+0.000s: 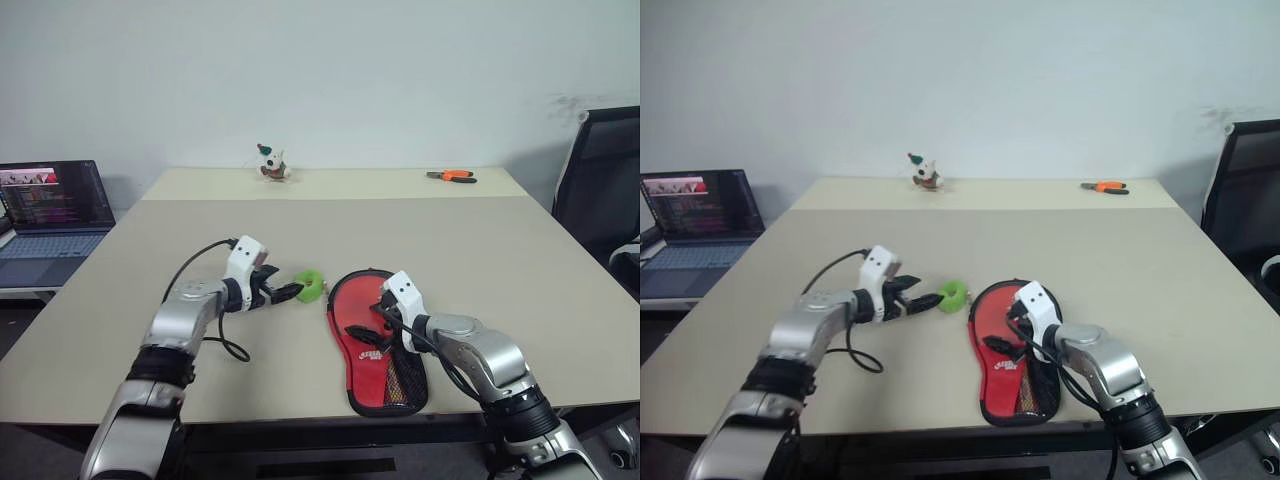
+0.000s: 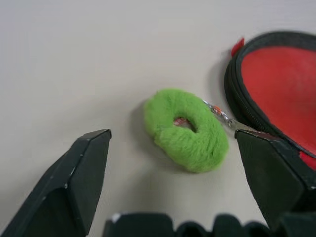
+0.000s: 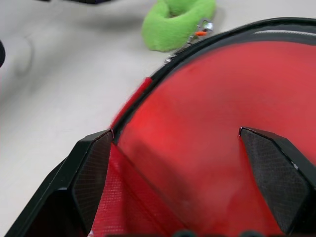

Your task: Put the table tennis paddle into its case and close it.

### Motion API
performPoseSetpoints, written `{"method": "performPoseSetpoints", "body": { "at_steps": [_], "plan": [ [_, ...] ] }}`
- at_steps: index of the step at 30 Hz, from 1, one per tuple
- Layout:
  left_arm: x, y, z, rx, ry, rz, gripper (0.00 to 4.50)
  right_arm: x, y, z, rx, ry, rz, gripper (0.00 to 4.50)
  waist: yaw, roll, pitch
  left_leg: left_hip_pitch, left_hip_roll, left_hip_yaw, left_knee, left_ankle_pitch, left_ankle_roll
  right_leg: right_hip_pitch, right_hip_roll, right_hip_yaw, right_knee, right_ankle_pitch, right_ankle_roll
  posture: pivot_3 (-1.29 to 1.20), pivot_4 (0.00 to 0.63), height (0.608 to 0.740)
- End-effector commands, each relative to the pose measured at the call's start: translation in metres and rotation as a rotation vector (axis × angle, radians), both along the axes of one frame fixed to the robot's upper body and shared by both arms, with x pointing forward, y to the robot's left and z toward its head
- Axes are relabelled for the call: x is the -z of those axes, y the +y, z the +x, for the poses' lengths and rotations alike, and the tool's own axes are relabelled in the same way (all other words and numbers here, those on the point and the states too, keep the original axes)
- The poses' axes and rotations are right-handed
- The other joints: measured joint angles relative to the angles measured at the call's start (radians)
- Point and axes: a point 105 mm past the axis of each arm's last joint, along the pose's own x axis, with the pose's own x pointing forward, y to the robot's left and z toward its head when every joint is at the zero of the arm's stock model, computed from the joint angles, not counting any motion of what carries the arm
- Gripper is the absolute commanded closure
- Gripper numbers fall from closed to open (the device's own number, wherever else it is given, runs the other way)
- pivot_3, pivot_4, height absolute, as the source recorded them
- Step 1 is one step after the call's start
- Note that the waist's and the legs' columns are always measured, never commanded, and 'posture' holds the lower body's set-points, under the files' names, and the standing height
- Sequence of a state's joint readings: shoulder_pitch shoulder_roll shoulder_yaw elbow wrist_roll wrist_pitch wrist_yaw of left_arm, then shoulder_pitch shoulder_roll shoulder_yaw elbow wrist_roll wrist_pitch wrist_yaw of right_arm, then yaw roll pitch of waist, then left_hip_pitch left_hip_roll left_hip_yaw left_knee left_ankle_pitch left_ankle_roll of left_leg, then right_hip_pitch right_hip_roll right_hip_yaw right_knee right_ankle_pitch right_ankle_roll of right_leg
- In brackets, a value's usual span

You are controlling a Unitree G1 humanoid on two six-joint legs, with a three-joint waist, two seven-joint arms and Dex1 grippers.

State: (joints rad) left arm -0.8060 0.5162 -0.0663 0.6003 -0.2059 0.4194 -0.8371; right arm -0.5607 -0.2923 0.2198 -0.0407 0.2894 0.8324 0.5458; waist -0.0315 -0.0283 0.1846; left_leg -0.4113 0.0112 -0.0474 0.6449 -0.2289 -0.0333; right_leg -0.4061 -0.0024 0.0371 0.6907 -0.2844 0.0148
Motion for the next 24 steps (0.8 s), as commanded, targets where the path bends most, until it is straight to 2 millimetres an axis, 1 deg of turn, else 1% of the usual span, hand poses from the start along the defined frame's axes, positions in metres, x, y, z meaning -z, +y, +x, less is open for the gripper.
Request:
{"method": "performPoseSetpoints", "body": {
  "at_steps": [1,5,10,11,13,14,15,18,22,23,24],
  "plan": [
    [-0.002,-0.009,0.011,0.039,0.001,0.028,0.03,-0.002,0.003,-0.001,0.001,-0.022,-0.004,0.0,0.0,0.0,0.0,0.0,0.0,0.0,0.0,0.0,0.0,0.0,0.0,0.0,0.0,0.0,0.0,0.0,0.15,0.74],
    [0.01,-0.015,0.018,0.054,0.031,0.079,0.03,-0.002,0.006,-0.001,0.001,-0.026,-0.004,0.0,-0.003,0.0,0.0,0.0,-0.001,0.001,0.0,0.0,0.0,0.0,0.0,-0.001,0.0,0.0,0.0,0.0,0.15,0.74],
    [0.018,-0.024,0.02,0.087,0.042,0.115,0.03,-0.002,0.008,-0.004,-0.004,-0.037,-0.009,0.0,-0.001,0.0,0.0,0.0,-0.001,0.001,0.0,0.0,0.0,0.0,0.001,0.0,0.001,0.0,0.0,0.0,0.15,0.74],
    [0.019,-0.026,0.02,0.092,0.043,0.119,0.19,-0.002,0.008,-0.004,-0.001,-0.044,-0.01,0.0,-0.001,0.0,0.0,0.0,-0.001,0.001,0.0,0.0,0.0,0.0,0.0,0.0,0.001,0.0,0.0,0.0,0.15,0.74],
    [0.021,-0.026,0.02,0.097,0.042,0.123,0.58,-0.003,0.006,-0.004,0.004,-0.054,-0.009,0.0,-0.001,0.0,0.0,0.0,-0.001,0.001,0.0,0.0,0.0,0.0,0.0,0.0,0.001,0.0,0.0,0.0,0.15,0.74],
    [0.022,-0.026,0.019,0.098,0.042,0.125,0.96,-0.004,0.005,-0.004,0.008,-0.059,-0.007,0.0,-0.001,0.0,0.0,0.0,-0.001,0.001,0.0,0.0,0.0,0.0,0.0,0.0,0.001,0.0,0.0,0.0,0.15,0.74],
    [0.023,-0.025,0.019,0.099,0.043,0.125,1.22,-0.005,0.005,-0.003,0.014,-0.063,-0.006,0.0,-0.001,0.0,0.0,0.0,-0.001,0.001,0.0,0.0,0.0,0.0,0.0,0.0,0.001,0.0,0.0,0.0,0.15,0.74],
    [0.025,-0.023,0.019,0.095,0.044,0.131,2.33,-0.006,0.004,0.001,0.025,-0.075,-0.011,0.0,-0.001,0.0,0.0,0.0,-0.001,0.0,0.0,0.0,0.0,0.0,0.0,0.0,0.001,0.0,0.0,0.0,0.15,0.74],
    [0.022,-0.02,0.02,0.085,0.036,0.132,3.84,-0.003,0.004,0.007,0.043,-0.074,-0.025,0.0,-0.001,0.0,0.0,0.0,-0.001,0.0,0.0,0.0,0.0,0.0,0.0,0.0,0.001,0.0,0.0,0.0,0.15,0.74],
    [0.021,-0.02,0.021,0.082,0.031,0.132,4.09,-0.001,0.003,0.009,0.055,-0.073,-0.032,0.0,-0.001,0.0,0.0,0.0,-0.001,0.0,0.0,0.0,0.0,0.0,0.0,-0.001,0.001,0.0,0.0,0.0,0.15,0.74],
    [0.019,-0.019,0.022,0.078,0.026,0.131,4.45,0.002,0.001,0.012,0.069,-0.071,-0.041,0.0,-0.001,0.0,0.0,0.0,-0.001,0.0,0.0,0.0,0.0,0.0,0.0,-0.001,0.002,0.0,0.0,0.0,0.15,0.74]
  ]
}}
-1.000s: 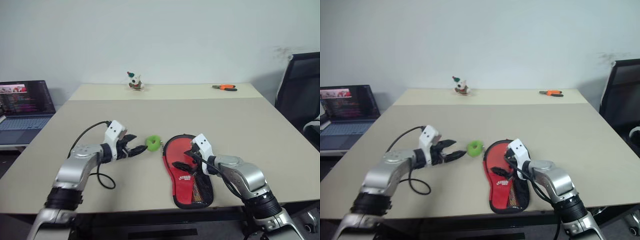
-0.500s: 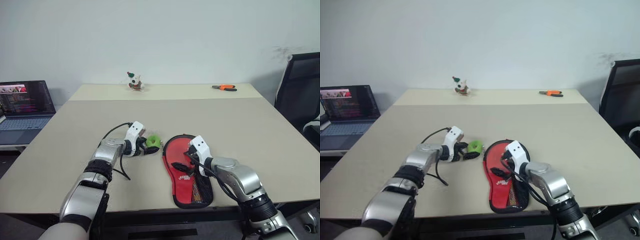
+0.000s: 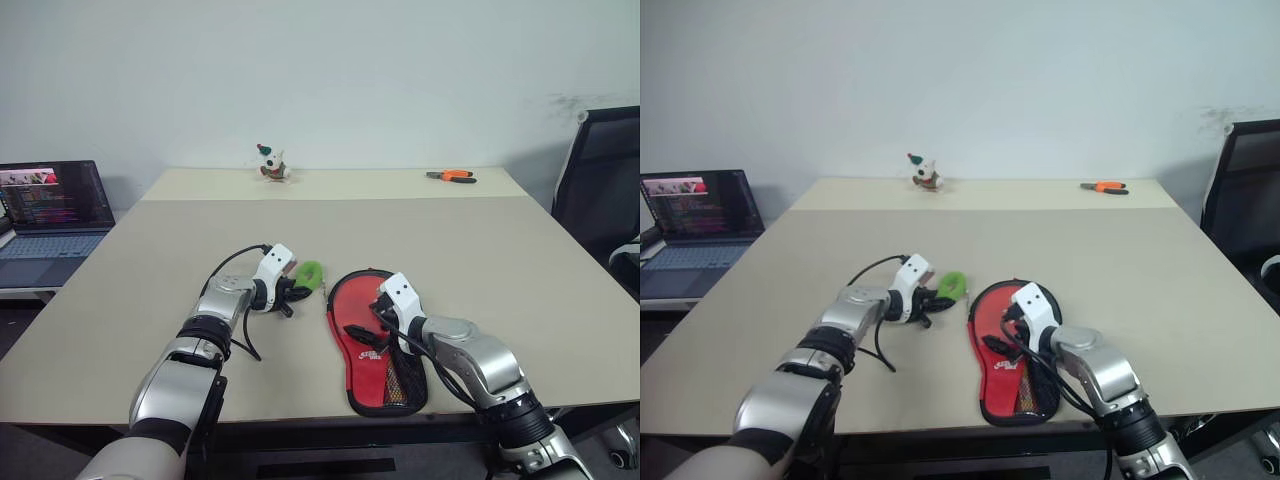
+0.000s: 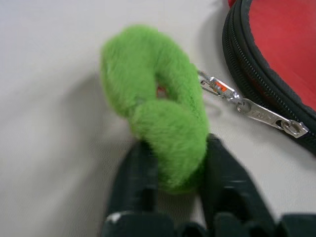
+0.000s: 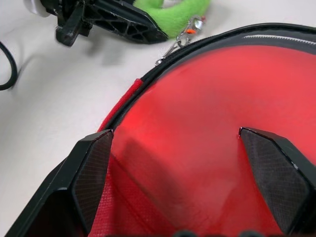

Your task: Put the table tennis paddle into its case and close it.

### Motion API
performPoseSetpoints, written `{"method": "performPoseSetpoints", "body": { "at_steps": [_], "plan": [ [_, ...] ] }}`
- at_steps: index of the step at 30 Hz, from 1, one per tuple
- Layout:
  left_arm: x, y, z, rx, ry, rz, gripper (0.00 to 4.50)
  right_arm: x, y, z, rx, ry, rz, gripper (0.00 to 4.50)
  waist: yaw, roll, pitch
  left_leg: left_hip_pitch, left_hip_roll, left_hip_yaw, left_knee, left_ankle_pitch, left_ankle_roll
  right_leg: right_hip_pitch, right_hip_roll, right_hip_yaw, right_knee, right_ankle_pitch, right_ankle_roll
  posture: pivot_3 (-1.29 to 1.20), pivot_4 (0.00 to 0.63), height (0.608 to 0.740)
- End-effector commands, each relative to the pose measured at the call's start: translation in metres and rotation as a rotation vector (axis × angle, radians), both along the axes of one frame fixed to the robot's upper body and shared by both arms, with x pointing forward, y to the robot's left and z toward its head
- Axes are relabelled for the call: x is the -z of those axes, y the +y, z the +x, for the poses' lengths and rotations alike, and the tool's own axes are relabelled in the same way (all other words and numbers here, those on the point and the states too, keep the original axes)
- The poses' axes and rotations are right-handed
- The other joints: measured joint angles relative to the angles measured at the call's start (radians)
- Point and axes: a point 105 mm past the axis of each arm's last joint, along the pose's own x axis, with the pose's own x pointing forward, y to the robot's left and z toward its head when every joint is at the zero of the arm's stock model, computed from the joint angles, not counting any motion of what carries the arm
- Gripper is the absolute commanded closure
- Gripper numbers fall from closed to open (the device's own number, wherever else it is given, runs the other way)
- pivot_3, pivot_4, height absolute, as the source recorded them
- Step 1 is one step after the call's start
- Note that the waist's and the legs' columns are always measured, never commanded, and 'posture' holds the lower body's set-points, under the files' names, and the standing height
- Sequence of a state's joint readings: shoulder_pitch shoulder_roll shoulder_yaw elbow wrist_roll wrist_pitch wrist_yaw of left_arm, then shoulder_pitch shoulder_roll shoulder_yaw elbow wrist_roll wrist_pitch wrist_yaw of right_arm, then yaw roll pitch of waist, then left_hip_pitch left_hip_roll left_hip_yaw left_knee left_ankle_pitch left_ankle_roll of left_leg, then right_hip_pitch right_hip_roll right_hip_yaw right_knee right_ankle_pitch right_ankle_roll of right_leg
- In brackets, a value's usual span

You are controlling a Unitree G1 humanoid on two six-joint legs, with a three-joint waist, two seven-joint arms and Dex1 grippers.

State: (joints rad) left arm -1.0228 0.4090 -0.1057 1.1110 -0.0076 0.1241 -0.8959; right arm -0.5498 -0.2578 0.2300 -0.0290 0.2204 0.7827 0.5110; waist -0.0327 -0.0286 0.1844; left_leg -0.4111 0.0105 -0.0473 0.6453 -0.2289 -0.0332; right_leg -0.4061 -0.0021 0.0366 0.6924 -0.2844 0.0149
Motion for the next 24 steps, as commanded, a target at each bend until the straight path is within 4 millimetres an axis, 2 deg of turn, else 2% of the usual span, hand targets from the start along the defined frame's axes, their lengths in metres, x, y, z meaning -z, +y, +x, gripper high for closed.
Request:
{"method": "performPoseSetpoints", "body": {
  "at_steps": [1,12,24],
  "plan": [
    [-0.008,0.001,0.003,-0.001,-0.016,0.003,4.45,0.001,-0.003,0.01,0.042,-0.019,-0.024,0.0,0.0,0.0,0.0,0.0,0.0,0.0,0.0,0.0,0.0,0.0,0.0,0.0,0.0,0.0,0.0,0.0,0.15,0.74],
    [-0.014,-0.007,0.012,-0.044,-0.059,0.01,4.45,0.015,-0.004,0.01,0.049,0.01,-0.067,0.0,0.0,0.0,0.0,0.002,0.0,0.0,0.001,0.0,0.0,0.0,0.0,0.0,0.004,0.0,0.0,0.0,0.15,0.74],
    [-0.05,-0.015,0.04,-0.254,-0.196,0.046,4.45,0.044,-0.006,-0.004,0.025,0.109,-0.149,0.0,0.0,-0.001,-0.001,0.003,-0.001,0.0,0.001,0.0,0.0,0.001,0.0,0.0,0.004,0.0,0.0,0.0,0.15,0.74]
  ]
}}
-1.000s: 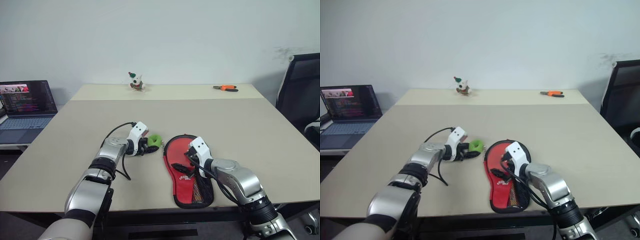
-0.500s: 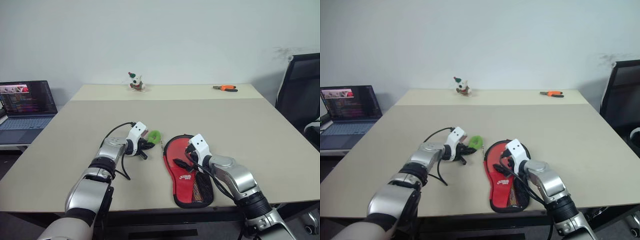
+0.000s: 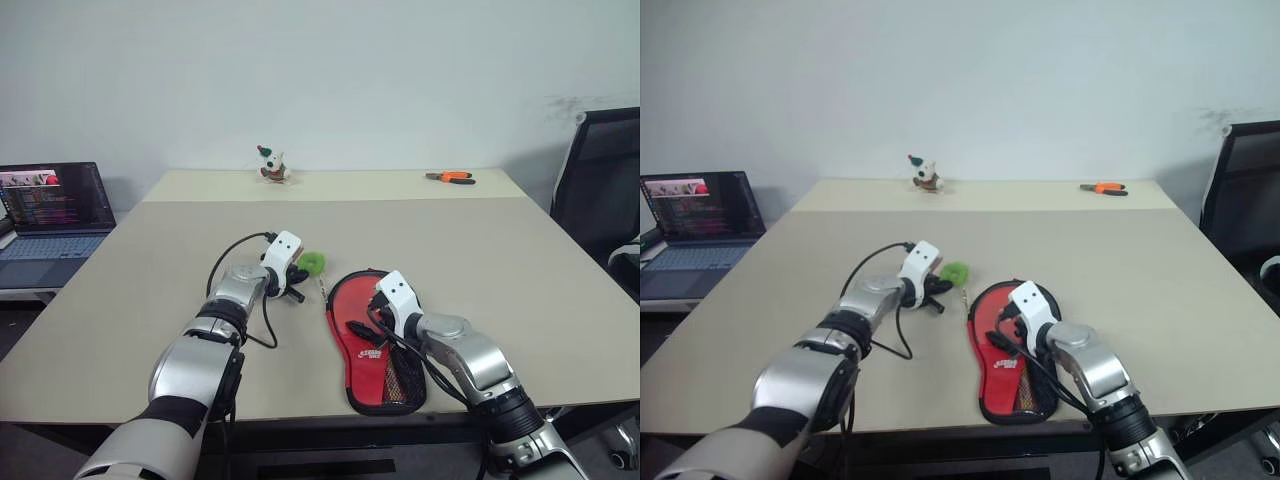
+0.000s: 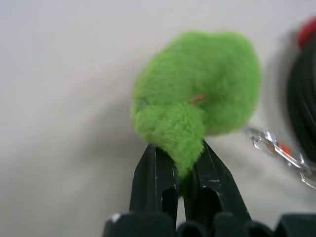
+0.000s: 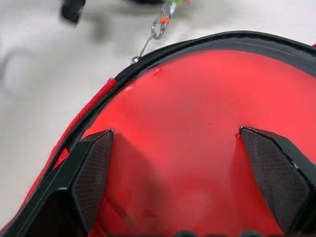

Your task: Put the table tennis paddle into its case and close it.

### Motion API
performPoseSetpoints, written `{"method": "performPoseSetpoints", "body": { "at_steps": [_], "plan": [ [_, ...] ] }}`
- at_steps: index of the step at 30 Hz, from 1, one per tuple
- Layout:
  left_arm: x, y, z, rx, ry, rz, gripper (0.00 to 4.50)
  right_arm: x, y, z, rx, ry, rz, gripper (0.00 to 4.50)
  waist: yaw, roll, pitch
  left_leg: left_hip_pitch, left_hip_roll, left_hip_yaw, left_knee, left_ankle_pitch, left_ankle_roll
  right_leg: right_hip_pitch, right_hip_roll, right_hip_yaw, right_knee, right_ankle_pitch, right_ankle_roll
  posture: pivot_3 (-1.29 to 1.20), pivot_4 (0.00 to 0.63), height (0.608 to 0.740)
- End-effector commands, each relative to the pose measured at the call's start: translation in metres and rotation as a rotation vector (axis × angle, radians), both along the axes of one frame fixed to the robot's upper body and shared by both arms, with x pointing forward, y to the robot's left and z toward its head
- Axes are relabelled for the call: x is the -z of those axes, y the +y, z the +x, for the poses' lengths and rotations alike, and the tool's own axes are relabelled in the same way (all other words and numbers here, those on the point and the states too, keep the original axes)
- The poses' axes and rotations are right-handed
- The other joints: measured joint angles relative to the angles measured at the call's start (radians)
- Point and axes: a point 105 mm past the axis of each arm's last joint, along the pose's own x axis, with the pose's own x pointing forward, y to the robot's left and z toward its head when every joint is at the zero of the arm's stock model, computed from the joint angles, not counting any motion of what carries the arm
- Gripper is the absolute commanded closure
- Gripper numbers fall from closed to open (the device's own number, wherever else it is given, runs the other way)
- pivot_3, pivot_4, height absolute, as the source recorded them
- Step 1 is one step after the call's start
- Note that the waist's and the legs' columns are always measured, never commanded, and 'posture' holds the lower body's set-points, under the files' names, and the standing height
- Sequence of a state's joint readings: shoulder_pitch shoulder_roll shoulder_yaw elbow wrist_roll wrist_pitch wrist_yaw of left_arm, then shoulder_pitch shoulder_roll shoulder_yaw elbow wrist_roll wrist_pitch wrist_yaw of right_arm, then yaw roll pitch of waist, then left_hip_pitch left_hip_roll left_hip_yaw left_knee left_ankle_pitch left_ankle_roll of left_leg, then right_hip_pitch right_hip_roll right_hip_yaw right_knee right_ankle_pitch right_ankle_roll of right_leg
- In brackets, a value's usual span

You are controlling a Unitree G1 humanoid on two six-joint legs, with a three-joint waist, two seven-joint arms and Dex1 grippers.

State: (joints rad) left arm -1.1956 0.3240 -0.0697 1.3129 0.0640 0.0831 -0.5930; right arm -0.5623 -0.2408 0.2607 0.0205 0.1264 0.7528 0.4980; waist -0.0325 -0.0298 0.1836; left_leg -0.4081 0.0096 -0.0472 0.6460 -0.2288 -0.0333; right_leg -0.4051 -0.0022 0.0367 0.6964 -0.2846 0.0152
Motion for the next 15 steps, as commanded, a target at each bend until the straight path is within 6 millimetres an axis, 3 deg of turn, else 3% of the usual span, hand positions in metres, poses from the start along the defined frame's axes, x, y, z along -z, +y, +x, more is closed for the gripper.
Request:
{"method": "performPoseSetpoints", "body": {
  "at_steps": [1,10,15],
  "plan": [
    [-0.025,-0.005,0.009,-0.037,-0.079,-0.005,4.45,0.037,-0.006,-0.012,0.003,0.14,-0.069,0.0,0.0,0.0,0.0,0.0,0.0,0.0,0.0,0.0,0.0,0.0,0.0,0.0,0.0,0.0,0.0,0.0,0.15,0.74],
    [-0.033,-0.012,0.016,-0.105,-0.128,0.046,4.45,0.043,-0.004,-0.025,-0.032,0.162,-0.109,0.0,-0.001,-0.001,0.0,0.001,-0.001,0.0,0.0,0.0,0.0,0.0,0.0,0.001,0.0,0.0,0.0,0.0,0.15,0.74],
    [-0.039,-0.016,0.019,-0.133,-0.167,0.082,4.45,0.054,-0.014,-0.039,-0.053,0.194,-0.171,0.0,0.0,-0.001,-0.002,0.001,-0.001,0.0,0.0,0.0,0.0,0.0,0.0,0.0,0.0,-0.002,0.003,0.0,0.15,0.74]
  ]
}}
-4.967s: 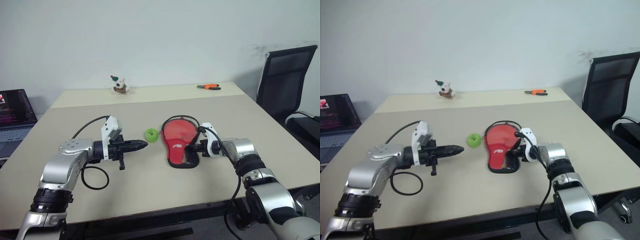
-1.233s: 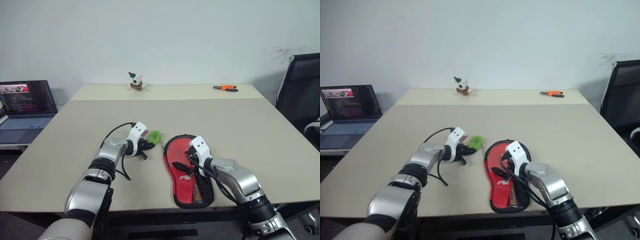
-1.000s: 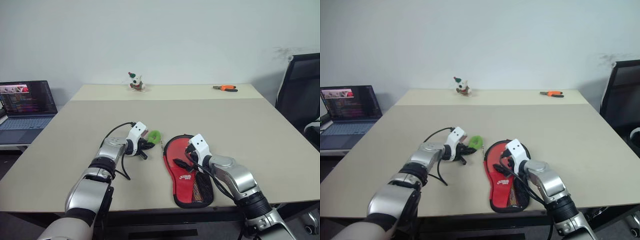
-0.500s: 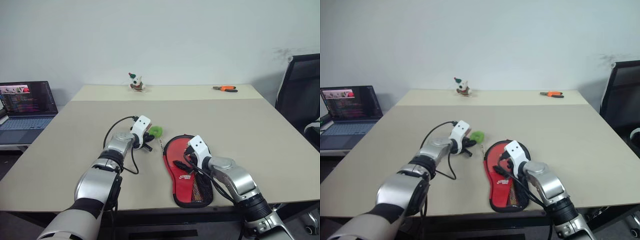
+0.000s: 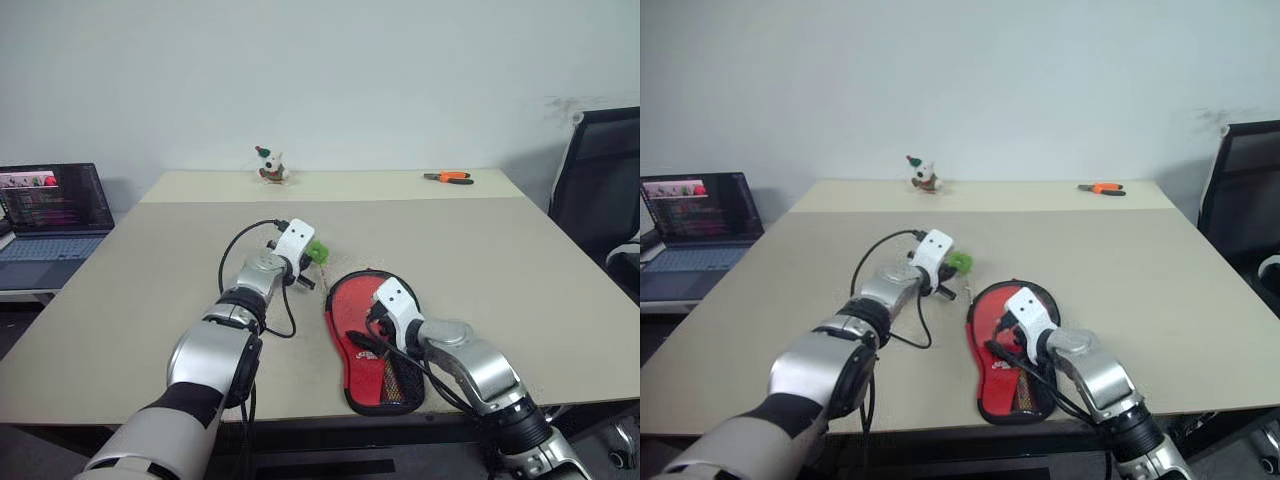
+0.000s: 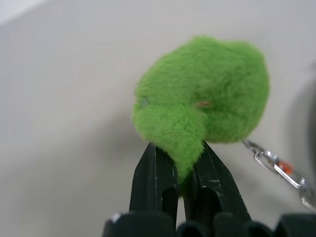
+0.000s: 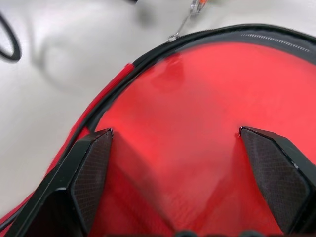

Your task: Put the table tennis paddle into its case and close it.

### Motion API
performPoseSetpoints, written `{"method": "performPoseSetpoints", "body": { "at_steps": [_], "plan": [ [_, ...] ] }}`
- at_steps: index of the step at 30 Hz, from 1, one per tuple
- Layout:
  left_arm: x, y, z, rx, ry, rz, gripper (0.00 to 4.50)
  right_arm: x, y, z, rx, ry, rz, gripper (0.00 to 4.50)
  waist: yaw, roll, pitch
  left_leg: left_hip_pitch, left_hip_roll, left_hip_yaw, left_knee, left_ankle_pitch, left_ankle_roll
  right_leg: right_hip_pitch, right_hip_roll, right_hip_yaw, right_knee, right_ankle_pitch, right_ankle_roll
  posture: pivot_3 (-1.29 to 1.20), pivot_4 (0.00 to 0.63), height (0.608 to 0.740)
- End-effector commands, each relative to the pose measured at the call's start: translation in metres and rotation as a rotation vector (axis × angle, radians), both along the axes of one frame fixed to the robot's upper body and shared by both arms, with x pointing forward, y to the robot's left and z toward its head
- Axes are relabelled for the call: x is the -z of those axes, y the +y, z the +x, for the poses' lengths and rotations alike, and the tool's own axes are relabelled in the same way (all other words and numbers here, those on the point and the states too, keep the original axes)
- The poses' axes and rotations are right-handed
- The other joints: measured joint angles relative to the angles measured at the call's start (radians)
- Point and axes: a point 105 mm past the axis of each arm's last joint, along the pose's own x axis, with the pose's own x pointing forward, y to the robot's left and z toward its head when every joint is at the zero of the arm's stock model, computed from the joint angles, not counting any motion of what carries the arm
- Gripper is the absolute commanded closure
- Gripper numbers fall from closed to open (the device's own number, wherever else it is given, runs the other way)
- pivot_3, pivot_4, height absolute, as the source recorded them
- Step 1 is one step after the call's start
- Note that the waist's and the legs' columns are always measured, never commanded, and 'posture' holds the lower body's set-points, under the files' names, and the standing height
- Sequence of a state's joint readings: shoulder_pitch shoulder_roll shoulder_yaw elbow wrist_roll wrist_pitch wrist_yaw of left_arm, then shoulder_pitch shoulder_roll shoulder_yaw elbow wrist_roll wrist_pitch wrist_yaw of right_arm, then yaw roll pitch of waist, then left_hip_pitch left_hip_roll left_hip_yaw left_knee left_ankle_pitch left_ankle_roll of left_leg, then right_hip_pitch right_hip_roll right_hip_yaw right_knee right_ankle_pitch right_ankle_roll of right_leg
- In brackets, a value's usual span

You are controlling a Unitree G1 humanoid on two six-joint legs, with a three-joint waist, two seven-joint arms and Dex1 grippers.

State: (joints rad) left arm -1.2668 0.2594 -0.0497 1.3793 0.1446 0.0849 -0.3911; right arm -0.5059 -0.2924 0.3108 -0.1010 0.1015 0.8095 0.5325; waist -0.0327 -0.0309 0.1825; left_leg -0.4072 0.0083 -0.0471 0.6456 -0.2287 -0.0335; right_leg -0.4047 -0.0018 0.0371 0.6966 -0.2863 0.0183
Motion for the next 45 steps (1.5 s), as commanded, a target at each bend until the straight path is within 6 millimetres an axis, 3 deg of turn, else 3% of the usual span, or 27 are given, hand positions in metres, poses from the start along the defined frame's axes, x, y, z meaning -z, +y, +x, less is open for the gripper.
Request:
{"method": "performPoseSetpoints", "body": {
  "at_steps": [1,10,14,18,28,45],
  "plan": [
    [-0.028,-0.008,0.007,-0.008,-0.096,0.012,4.45,0.05,-0.014,-0.023,0.007,0.19,-0.114,0.0,0.0,-0.001,-0.001,0.0,0.0,0.0,0.0,0.0,0.0,0.0,0.0,0.0,0.0,-0.001,0.001,0.0,0.15,0.74],
    [-0.029,-0.046,0.005,0.068,-0.111,0.036,4.45,0.053,-0.017,-0.036,0.033,0.203,-0.123,0.0,0.001,-0.006,-0.005,0.001,0.0,0.0,0.0,0.0,0.0,0.001,0.0,0.0,0.0,-0.001,0.002,0.0,0.15,0.74],
    [-0.03,-0.076,0.0,0.149,-0.13,0.075,4.45,0.056,-0.023,-0.04,0.062,0.214,-0.125,0.0,0.003,-0.007,-0.007,0.001,0.0,0.0,0.0,0.0,0.0,0.002,0.0,0.0,0.0,-0.001,0.002,0.0,0.15,0.74],
    [-0.033,-0.088,-0.002,0.18,-0.161,0.125,4.45,0.058,-0.022,-0.048,0.077,0.224,-0.118,0.0,0.004,-0.008,-0.007,0.002,0.0,0.001,0.0,0.0,0.0,0.003,-0.001,0.0,-0.001,-0.001,0.002,0.0,0.15,0.74],
    [-0.044,-0.09,0.001,0.178,-0.235,0.249,4.45,0.061,-0.014,-0.068,0.08,0.259,-0.103,0.0,0.004,-0.008,-0.007,0.009,0.0,-0.002,-0.002,0.0,0.0,0.016,-0.001,-0.003,-0.011,-0.001,0.003,0.0,0.15,0.74],
    [-0.059,-0.103,0.0,0.251,-0.399,0.56,4.45,0.06,-0.006,-0.089,0.123,0.291,-0.075,0.0,0.004,-0.008,-0.007,0.008,0.001,-0.002,-0.003,-0.001,0.0,0.017,-0.001,-0.003,-0.016,-0.001,0.004,0.0,0.15,0.74]
  ]
}}
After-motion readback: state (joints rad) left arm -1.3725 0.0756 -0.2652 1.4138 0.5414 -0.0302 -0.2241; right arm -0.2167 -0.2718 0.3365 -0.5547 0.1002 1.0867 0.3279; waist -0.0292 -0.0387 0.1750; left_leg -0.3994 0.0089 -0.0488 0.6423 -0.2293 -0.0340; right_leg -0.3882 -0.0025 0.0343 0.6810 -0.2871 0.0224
